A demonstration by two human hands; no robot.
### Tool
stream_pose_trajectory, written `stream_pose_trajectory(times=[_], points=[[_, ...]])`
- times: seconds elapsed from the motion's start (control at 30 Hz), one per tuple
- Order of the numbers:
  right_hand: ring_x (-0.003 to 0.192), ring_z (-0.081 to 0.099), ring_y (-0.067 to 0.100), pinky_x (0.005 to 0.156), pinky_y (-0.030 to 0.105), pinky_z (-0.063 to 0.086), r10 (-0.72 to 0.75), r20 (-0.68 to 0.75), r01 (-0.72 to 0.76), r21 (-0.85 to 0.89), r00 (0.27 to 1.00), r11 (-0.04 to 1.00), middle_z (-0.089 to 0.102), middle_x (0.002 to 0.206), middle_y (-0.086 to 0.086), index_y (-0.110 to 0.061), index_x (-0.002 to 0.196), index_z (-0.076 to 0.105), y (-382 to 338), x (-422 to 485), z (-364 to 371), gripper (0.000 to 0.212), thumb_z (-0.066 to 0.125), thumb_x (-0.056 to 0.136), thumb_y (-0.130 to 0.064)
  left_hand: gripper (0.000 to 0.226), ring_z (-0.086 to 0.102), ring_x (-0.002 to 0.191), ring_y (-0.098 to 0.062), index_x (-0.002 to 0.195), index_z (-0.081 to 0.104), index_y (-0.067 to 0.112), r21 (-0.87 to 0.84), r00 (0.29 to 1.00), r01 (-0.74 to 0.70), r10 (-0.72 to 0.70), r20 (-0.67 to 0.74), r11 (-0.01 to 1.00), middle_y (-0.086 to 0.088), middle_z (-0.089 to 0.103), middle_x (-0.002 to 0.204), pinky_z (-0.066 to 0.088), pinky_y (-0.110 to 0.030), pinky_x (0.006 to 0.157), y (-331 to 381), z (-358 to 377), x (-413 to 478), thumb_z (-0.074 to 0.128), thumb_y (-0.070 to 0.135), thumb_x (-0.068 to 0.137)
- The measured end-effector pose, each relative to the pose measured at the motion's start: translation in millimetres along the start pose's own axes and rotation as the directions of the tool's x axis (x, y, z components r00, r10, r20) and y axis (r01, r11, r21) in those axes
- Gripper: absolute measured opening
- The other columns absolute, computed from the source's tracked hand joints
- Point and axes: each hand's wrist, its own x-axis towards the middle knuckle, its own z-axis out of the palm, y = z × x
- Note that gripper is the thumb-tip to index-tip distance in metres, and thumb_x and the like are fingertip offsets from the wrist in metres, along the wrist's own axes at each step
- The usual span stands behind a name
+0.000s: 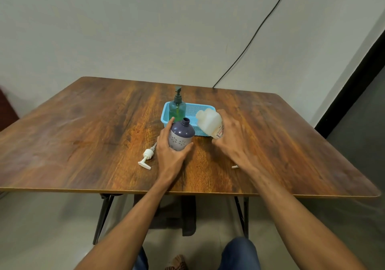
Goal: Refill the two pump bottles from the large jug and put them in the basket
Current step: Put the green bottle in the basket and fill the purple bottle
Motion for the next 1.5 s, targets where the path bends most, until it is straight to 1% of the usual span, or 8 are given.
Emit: stream_pose_trajectory(times=[0.1,0.23,0.47,0.57,0.73,0.87,1.33,1.5], points=[[0.098,0.067,0.026,0.072,0.029,0.045,-0.052,-0.007,0.051,-0.089,0.999,0.995,0.068,0.120,0.003,-0.024,0.138,0.049,-4.1,5.8,-6.2,0.078,0.084,0.069,-0.024,0.092,0.055,0.126,-0.013,0.152,0.040,0.019,0.005,1.000,-0.002,0.002,0.005,1.000,0.005,0.051,0.141,0.052,-0.043,0.106,-0.4,-0.4,0.4,0.089,0.018,0.074],[0.110,0.064,0.027,0.085,0.040,0.053,-0.118,0.018,0.119,-0.166,0.993,0.979,0.064,0.132,0.004,-0.020,0.142,0.048,-10.8,12.0,-15.1,0.078,0.082,0.072,-0.020,0.091,0.055,0.127,-0.015,0.151,0.041,0.018,0.012,1.000,-0.017,0.017,0.001,1.000,0.004,0.052,0.142,0.052,-0.046,0.105,-1.5,0.2,0.6,0.089,0.018,0.074],[0.118,0.059,0.030,0.095,0.043,0.048,-0.199,0.066,0.209,-0.265,0.978,0.941,0.059,0.138,0.007,-0.019,0.143,0.047,-17.8,17.7,-19.9,0.079,0.083,0.073,-0.020,0.091,0.055,0.125,-0.013,0.150,0.043,0.019,0.039,0.999,-0.032,0.032,-0.009,0.999,0.001,0.054,0.141,0.052,-0.040,0.105,-4.2,-0.4,1.3,0.090,0.019,0.072],[0.121,0.057,0.033,0.099,0.048,0.046,-0.208,0.070,0.219,-0.283,0.976,0.934,0.058,0.140,0.009,-0.018,0.143,0.047,-18.8,18.4,-21.8,0.082,0.085,0.071,-0.019,0.091,0.055,0.124,-0.012,0.150,0.043,0.020,0.039,1.000,-0.029,0.029,-0.011,0.999,0.002,0.054,0.141,0.052,-0.037,0.104,-4.0,-0.3,1.7,0.090,0.019,0.073],[0.126,0.054,0.034,0.104,0.052,0.042,-0.213,0.093,0.232,-0.325,0.973,0.917,0.055,0.144,0.010,-0.018,0.144,0.047,-19.7,22.1,-24.7,0.084,0.086,0.070,-0.017,0.091,0.054,0.124,-0.012,0.150,0.043,0.018,0.055,0.999,-0.035,0.036,-0.010,0.998,-0.001,0.055,0.141,0.051,-0.039,0.104,-3.9,0.1,1.7,0.090,0.020,0.072],[0.126,0.054,0.034,0.106,0.053,0.040,-0.221,0.091,0.239,-0.349,0.971,0.906,0.056,0.143,0.009,-0.019,0.144,0.047,-18.9,24.2,-25.8,0.084,0.088,0.070,-0.021,0.091,0.052,0.124,-0.008,0.150,0.044,0.018,0.073,0.999,-0.042,0.043,-0.008,0.996,0.000,0.055,0.140,0.050,-0.041,0.105,-4.0,-0.5,1.8,0.091,0.021,0.072],[0.131,0.050,0.035,0.109,0.053,0.037,-0.237,0.116,0.263,-0.398,0.965,0.879,0.053,0.146,0.010,-0.021,0.144,0.045,-22.7,28.1,-34.4,0.081,0.087,0.074,-0.027,0.091,0.052,0.126,-0.015,0.150,0.044,0.017,0.096,0.998,-0.057,0.057,0.000,0.994,-0.004,0.056,0.140,0.049,-0.048,0.105,-4.1,-0.4,3.8,0.090,0.021,0.072],[0.131,0.049,0.035,0.109,0.053,0.036,-0.227,0.137,0.263,-0.411,0.964,0.873,0.052,0.147,0.009,-0.022,0.144,0.044,-24.1,28.1,-36.4,0.082,0.087,0.075,-0.029,0.091,0.052,0.125,-0.015,0.150,0.043,0.016,0.104,0.998,-0.056,0.056,0.002,0.993,-0.004,0.056,0.139,0.049,-0.047,0.105,-2.6,-0.4,2.8,0.090,0.022,0.073]])
